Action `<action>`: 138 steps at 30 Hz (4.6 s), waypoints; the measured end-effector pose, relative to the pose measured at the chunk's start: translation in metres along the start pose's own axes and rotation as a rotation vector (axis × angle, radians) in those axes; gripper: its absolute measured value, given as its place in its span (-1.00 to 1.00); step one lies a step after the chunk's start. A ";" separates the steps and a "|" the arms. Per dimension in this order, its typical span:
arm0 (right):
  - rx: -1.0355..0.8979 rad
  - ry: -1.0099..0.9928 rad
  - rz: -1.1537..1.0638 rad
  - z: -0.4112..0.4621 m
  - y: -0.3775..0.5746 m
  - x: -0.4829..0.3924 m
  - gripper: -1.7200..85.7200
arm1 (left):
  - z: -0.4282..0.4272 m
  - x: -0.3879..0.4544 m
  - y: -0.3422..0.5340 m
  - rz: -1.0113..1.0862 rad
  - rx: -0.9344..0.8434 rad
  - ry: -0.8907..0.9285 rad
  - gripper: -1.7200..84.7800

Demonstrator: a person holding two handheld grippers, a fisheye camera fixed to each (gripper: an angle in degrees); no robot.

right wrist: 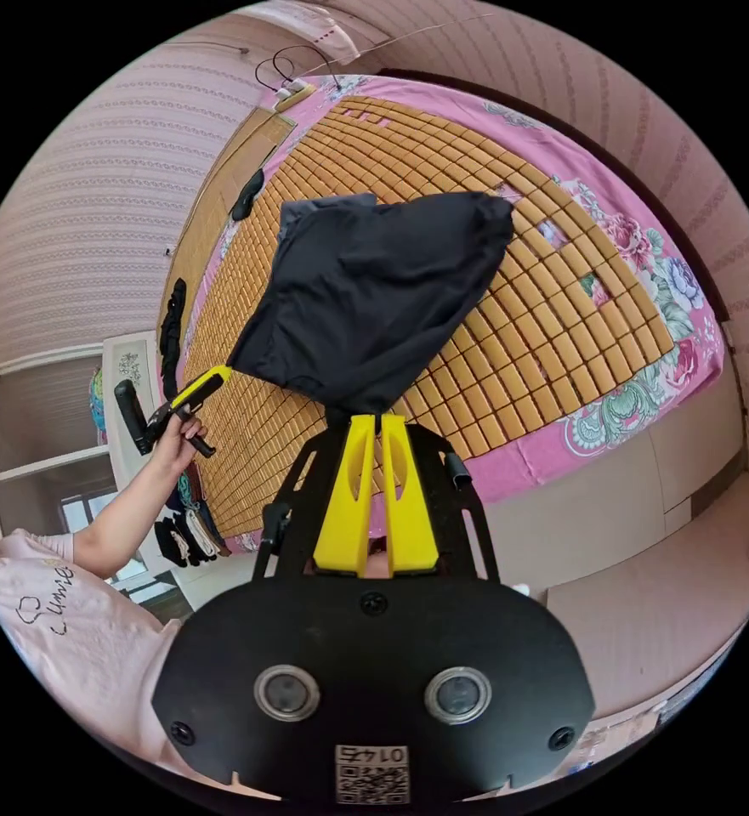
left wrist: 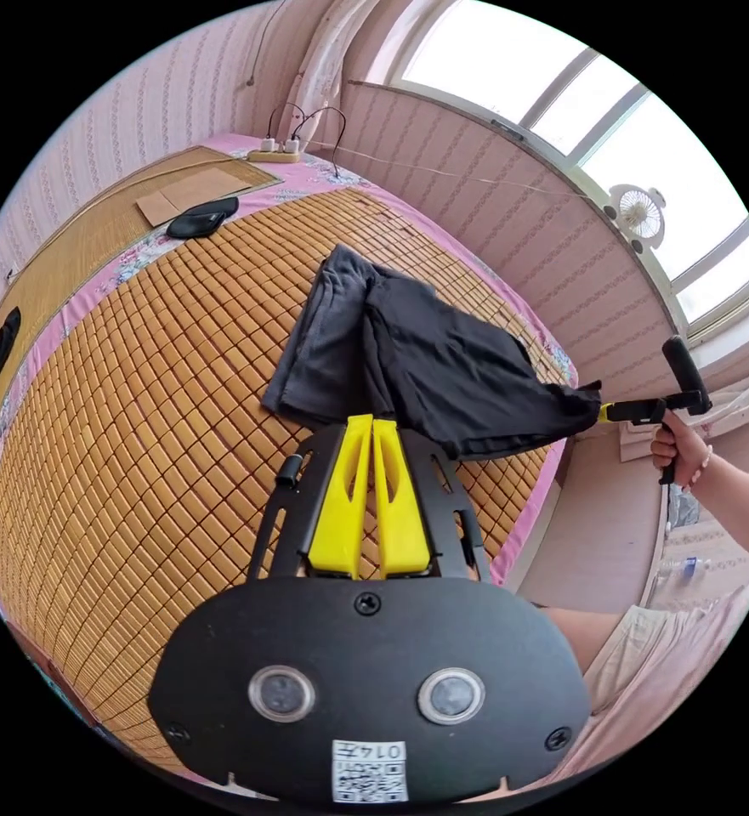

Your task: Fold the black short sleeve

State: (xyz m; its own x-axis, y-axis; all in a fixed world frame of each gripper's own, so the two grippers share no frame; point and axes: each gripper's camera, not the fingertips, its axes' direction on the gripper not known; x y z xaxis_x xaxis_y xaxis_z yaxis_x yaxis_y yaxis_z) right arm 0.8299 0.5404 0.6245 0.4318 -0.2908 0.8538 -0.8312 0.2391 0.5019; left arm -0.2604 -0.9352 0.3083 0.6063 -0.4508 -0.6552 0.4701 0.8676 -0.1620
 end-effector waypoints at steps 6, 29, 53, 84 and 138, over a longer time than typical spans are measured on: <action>0.043 -0.059 -0.079 -0.064 0.037 -0.010 -0.95 | -0.138 0.029 0.050 -0.069 0.142 0.039 -0.98; -0.071 -0.359 -0.696 -0.020 0.162 -0.326 -0.96 | -0.648 0.068 0.470 -0.475 0.835 -0.415 -0.98; 0.031 -0.494 -0.870 0.009 0.325 -0.503 -0.96 | -0.921 -0.015 0.641 -0.319 0.949 -0.357 -0.98; 0.408 -0.849 -1.097 0.008 0.206 -0.648 -0.96 | -1.046 -0.142 0.487 -0.269 1.061 -0.498 -0.98; -0.415 0.281 -0.598 0.551 0.383 -0.289 -0.95 | -0.488 -0.200 0.875 -0.444 -0.159 -0.109 -0.97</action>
State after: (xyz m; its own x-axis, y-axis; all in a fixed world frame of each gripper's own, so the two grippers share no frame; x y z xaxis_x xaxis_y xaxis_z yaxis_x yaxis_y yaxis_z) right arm 0.1937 0.2060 0.4937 0.8836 -0.2476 0.3974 -0.2542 0.4590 0.8513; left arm -0.2836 0.0165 -0.0629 0.4366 -0.7971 -0.4172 0.6004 0.6035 -0.5247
